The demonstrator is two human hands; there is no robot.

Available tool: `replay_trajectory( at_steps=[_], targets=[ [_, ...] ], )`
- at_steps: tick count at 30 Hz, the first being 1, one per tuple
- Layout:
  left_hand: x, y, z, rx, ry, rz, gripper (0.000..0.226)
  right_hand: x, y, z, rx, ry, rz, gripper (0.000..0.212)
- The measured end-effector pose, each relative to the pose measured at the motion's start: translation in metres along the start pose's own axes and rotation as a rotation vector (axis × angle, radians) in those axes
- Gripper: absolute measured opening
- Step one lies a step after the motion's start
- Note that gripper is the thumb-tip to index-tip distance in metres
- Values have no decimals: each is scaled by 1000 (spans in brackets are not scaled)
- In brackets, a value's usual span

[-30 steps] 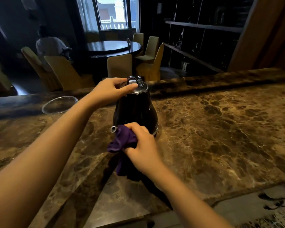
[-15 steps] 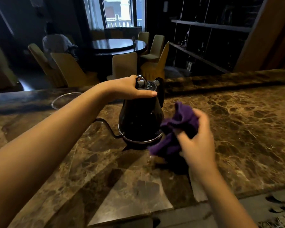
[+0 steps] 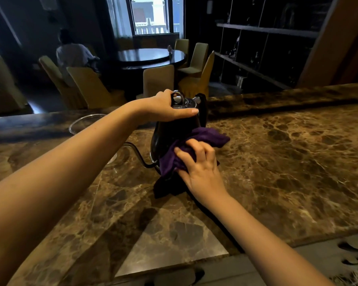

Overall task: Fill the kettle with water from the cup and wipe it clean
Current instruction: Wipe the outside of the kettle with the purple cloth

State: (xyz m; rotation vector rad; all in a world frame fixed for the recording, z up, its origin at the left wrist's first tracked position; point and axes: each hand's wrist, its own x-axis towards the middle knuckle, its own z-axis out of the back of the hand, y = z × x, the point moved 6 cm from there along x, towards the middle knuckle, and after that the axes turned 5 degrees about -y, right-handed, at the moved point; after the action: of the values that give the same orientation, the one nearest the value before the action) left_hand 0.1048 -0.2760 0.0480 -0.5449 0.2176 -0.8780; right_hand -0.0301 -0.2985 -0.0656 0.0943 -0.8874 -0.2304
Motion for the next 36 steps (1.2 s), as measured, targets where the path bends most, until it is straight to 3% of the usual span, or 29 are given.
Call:
replay_trajectory(
  at_steps=[3, 8, 15, 20, 31, 36],
  targets=[
    [4, 5, -1, -20, -19, 2, 95, -21, -8, -3, -23, 78, 33, 45],
    [7, 4, 0, -20, 5, -11, 91, -21, -28, -1, 153, 120, -206, 45],
    [8, 1, 0, -62, 69, -76, 76, 10, -10, 3, 389, 25, -379, 64],
    [11, 5, 0, -77, 115, -77, 88, 43, -14, 3, 504, -53, -413, 64],
    [18, 5, -1, -103, 106, -134, 94, 60, -45, -15, 713, -133, -555, 53],
    [20, 10, 0, -96, 112, -151, 110, 28, -68, -23, 638, -10, -734, 39]
  ],
)
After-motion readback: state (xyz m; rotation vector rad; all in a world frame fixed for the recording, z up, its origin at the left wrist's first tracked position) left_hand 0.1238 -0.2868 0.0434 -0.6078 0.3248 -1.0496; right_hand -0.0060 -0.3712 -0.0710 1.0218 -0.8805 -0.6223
